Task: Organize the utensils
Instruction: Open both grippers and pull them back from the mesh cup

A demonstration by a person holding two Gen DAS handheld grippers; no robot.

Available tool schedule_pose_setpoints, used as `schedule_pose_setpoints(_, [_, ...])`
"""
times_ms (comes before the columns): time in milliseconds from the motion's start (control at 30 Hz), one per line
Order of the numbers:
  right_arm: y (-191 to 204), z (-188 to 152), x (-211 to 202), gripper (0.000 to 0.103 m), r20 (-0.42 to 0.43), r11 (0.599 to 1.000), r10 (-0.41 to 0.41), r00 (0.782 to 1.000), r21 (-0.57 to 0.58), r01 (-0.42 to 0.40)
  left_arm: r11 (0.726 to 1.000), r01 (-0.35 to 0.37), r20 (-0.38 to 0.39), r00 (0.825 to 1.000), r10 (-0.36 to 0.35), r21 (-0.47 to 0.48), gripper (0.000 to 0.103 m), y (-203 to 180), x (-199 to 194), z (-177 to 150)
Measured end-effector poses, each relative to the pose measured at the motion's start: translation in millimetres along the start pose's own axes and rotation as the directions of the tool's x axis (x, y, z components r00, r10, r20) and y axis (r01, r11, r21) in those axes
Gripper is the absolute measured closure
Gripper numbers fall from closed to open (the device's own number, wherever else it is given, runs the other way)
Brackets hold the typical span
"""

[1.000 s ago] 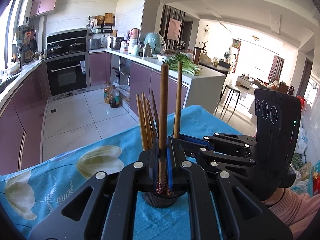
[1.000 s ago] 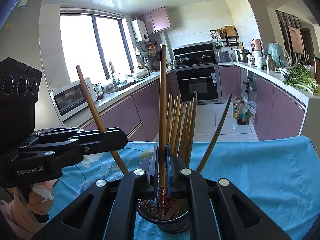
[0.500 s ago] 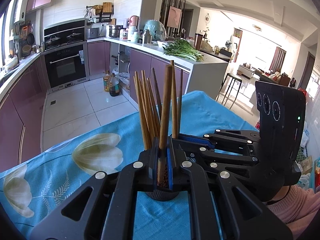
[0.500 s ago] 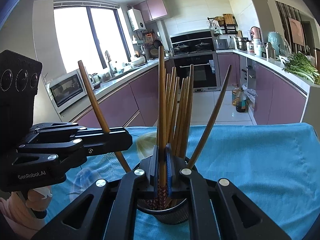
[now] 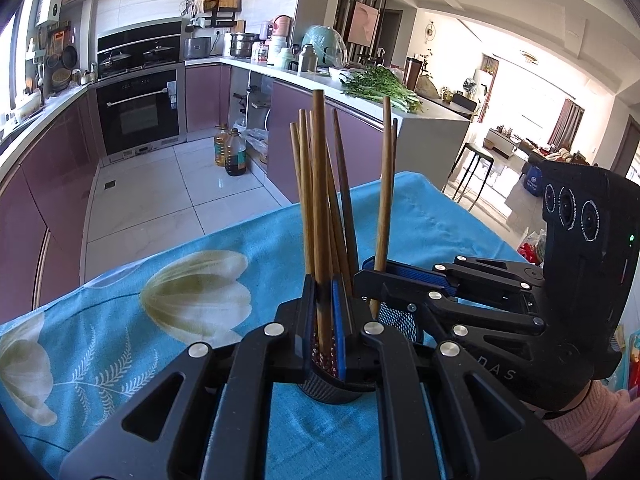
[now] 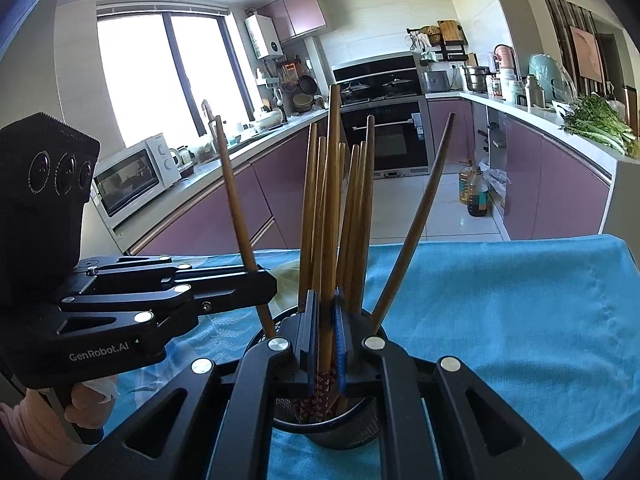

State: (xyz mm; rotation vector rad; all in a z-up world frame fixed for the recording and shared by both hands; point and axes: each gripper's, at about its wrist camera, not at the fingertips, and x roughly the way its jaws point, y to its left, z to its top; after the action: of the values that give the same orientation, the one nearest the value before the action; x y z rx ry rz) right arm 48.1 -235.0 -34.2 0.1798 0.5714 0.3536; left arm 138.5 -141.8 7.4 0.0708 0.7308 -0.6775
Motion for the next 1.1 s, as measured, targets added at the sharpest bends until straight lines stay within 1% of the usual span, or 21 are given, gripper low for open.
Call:
schedule_pose_setpoints(67, [0,0,0,0.095,-0.001,1.000,-0.003,1.000,0.000,0.003,1.000,0.001,0.000,1.000,-0.001,-0.007,0.095,2,2,-2])
schedule_pose_setpoints(100, [-1,1,0,0.094,-0.001,1.000,-0.005,1.000,0.000,0.005,1.000,0.002,0.000,1.000,-0.002,-0.009,0.093,2,3,-3])
schedule_pose_setpoints(167, [-1,1,0,0.087,-0.001,1.000,-0.009,1.000,0.002,0.009,1.000,0.004,0.001,1.000,-0.004,-0.018,0.090,3,3,-7])
schedule_pose_setpoints(267, [0,0,2,0.083,0.002,1.000,-0.019,1.000,0.006,0.019,0.999,0.007,0.013,1.000,-0.007,-0.036,0.086,6,0,-11])
schedule_pose_setpoints(300, [0,0,2,0.081,0.003,1.000,-0.021,1.000,0.007,0.021,0.999,0.006,0.018,1.000,-0.006,-0.041,0.083,7,-2,-13])
schedule_pose_setpoints(367, [0,1,1,0.081,0.009,1.000,-0.030,1.000,-0.001,0.030,0.999,0.004,0.026,1.000,-0.003,-0.050,0.079,7,-3,-15])
schedule_pose_setpoints(500, [1,3,-1,0.078,0.025,0.999,-0.037,0.999,-0.004,0.037,0.998,0.000,0.039,0.999,0.002,-0.059,0.077,9,-7,-22])
schedule_pose_setpoints(667, [4,6,-6,0.069,0.060,0.996,-0.091,0.994,-0.013,0.092,0.998,-0.005,0.043,0.999,0.008,-0.064,0.074,11,-8,-27])
schedule_pose_setpoints(733, [4,7,-10,0.061,0.077,0.994,-0.109,0.991,-0.015,0.111,0.998,-0.008,0.049,0.999,0.012,-0.070,0.070,12,-9,-29])
schedule_pose_setpoints(867, [8,9,-18,0.060,0.109,0.988,-0.147,0.983,-0.038,0.152,0.996,-0.011,0.063,0.998,0.016,-0.085,0.065,16,-11,-34])
schedule_pose_setpoints(967, [11,8,-25,0.059,0.123,0.987,-0.141,0.982,-0.055,0.149,0.995,-0.020,0.078,0.997,0.027,-0.094,0.061,18,-16,-37])
schedule_pose_setpoints(1100, [22,3,-30,0.051,0.138,0.988,-0.116,0.984,-0.090,0.129,0.993,-0.055,0.113,0.991,0.067,-0.101,0.049,19,-27,-43])
